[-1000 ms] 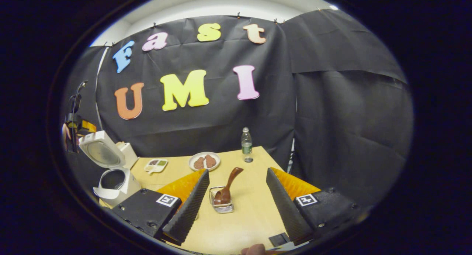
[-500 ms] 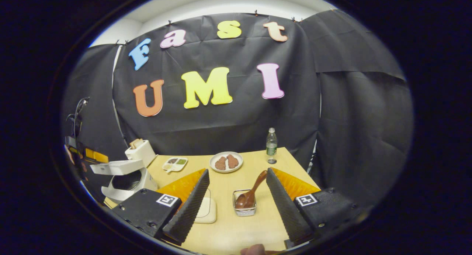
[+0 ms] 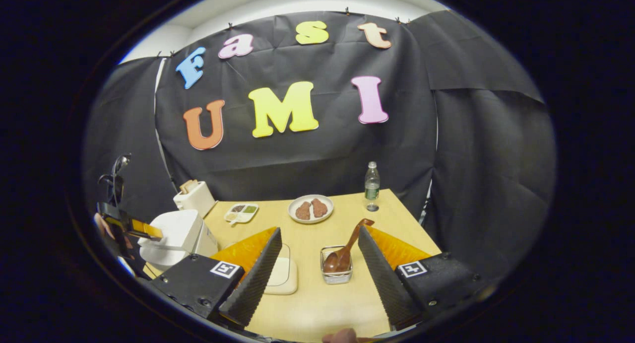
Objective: Close the left gripper, press the button to open the rice cooker; take a wooden spoon from the chopstick holder with the right hand, scoop a spoonful of rice and pour it into the rice cooker, then put the wooden spoon back into the chopstick holder.
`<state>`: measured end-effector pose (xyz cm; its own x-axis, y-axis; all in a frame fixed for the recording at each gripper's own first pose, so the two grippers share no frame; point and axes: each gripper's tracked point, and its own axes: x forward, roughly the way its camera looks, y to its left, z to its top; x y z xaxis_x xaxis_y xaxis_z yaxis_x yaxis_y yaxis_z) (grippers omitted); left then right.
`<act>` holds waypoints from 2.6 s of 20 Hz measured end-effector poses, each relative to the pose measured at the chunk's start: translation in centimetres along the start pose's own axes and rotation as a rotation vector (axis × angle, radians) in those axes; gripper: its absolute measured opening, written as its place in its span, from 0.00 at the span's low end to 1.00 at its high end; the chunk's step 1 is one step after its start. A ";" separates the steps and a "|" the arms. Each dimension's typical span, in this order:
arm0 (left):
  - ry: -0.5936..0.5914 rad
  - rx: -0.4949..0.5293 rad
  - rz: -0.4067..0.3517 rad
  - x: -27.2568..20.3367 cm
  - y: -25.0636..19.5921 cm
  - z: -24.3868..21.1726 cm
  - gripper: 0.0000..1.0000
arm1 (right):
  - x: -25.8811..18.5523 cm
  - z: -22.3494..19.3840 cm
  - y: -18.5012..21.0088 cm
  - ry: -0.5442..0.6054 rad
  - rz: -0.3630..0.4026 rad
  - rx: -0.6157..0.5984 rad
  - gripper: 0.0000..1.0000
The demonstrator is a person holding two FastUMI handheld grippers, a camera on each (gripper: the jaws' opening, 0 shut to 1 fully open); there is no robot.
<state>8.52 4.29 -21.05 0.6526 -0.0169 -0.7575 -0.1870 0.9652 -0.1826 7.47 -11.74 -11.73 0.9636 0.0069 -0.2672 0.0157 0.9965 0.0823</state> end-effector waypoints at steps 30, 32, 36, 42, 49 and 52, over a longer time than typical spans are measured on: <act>0.011 0.015 0.186 1.1 0.8 0.0 0.96 | 6.5 -2.2 2.9 0.105 0.237 0.019 0.99; -0.013 0.013 0.202 0.9 0.8 0.2 0.95 | 7.1 -2.7 2.7 0.118 0.262 0.011 0.99; -0.076 -0.004 0.220 -0.6 0.3 1.3 0.94 | 7.8 -3.4 2.1 0.149 0.287 0.024 0.99; -0.245 0.004 0.159 -5.4 -0.8 4.6 0.95 | 5.5 -2.0 1.5 0.081 0.224 0.032 0.99; -0.539 0.068 -0.010 -17.2 -2.8 6.3 0.94 | -5.2 4.6 4.6 -0.131 0.114 -0.015 1.00; -0.616 0.101 -0.106 -22.8 -4.4 4.6 0.95 | -10.7 6.7 7.4 -0.233 0.093 -0.066 1.00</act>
<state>-2.12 1.62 -0.05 0.9723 0.0107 -0.2336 -0.0478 0.9870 -0.1536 -0.97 -5.03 -1.78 0.9957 0.0869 -0.0326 -0.0859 0.9958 0.0313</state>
